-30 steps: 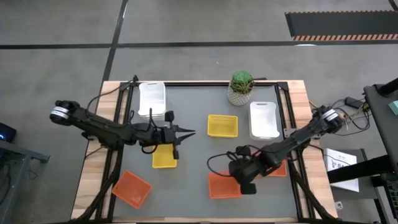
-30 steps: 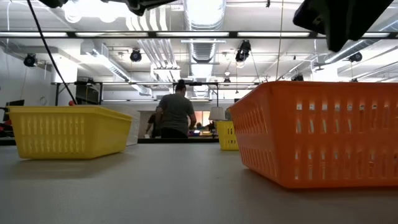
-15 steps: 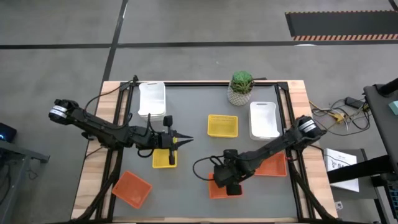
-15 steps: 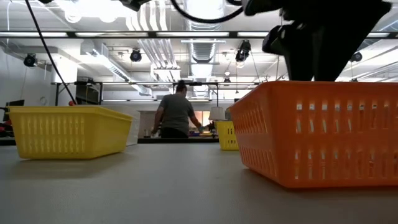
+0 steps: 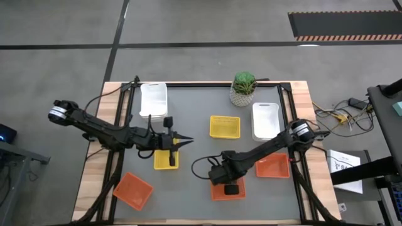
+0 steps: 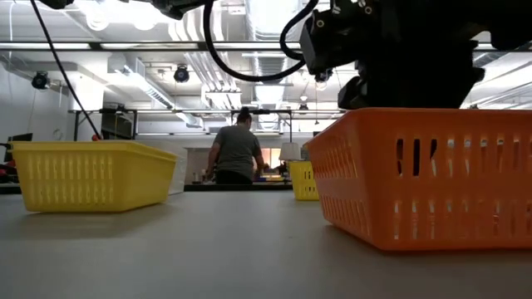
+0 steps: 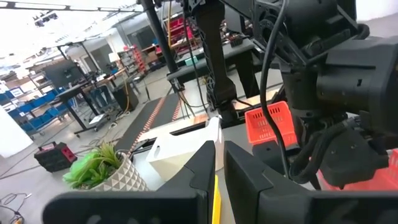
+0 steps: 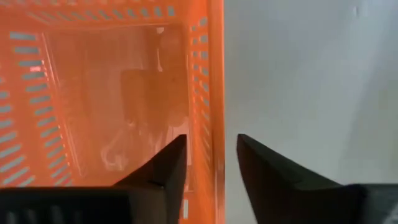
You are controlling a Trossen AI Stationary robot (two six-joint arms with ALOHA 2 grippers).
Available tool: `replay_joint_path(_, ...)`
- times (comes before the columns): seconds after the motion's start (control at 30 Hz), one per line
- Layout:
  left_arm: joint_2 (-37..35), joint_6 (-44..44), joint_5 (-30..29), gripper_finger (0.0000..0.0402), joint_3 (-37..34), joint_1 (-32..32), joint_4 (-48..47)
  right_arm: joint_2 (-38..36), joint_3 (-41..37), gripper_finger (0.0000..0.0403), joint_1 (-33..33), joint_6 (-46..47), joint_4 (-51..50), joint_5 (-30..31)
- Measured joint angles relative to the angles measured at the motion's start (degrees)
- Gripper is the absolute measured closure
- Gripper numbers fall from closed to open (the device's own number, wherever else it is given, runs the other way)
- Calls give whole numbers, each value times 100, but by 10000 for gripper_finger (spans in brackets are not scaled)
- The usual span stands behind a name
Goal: Stack baskets by color
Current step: Stack the middle orange bin on top of the right orange bin
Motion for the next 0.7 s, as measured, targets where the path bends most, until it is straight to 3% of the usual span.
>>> replay_joint_path(0.2,-150,-8,-2,385,-29,-32,6,-61,1,382,-11,-16,85,0)
replay_joint_path(0.33,-168,-7,0,385,-31,-89,2,-120,1,389,-11,-29,57,-52)
replay_joint_path(0.53,-181,-7,0,385,-31,-120,2,-450,1,393,-11,-225,-83,-618)
replay_joint_path(0.7,-181,-7,0,385,-31,-120,5,-1109,1,393,-11,-398,-880,-1241)
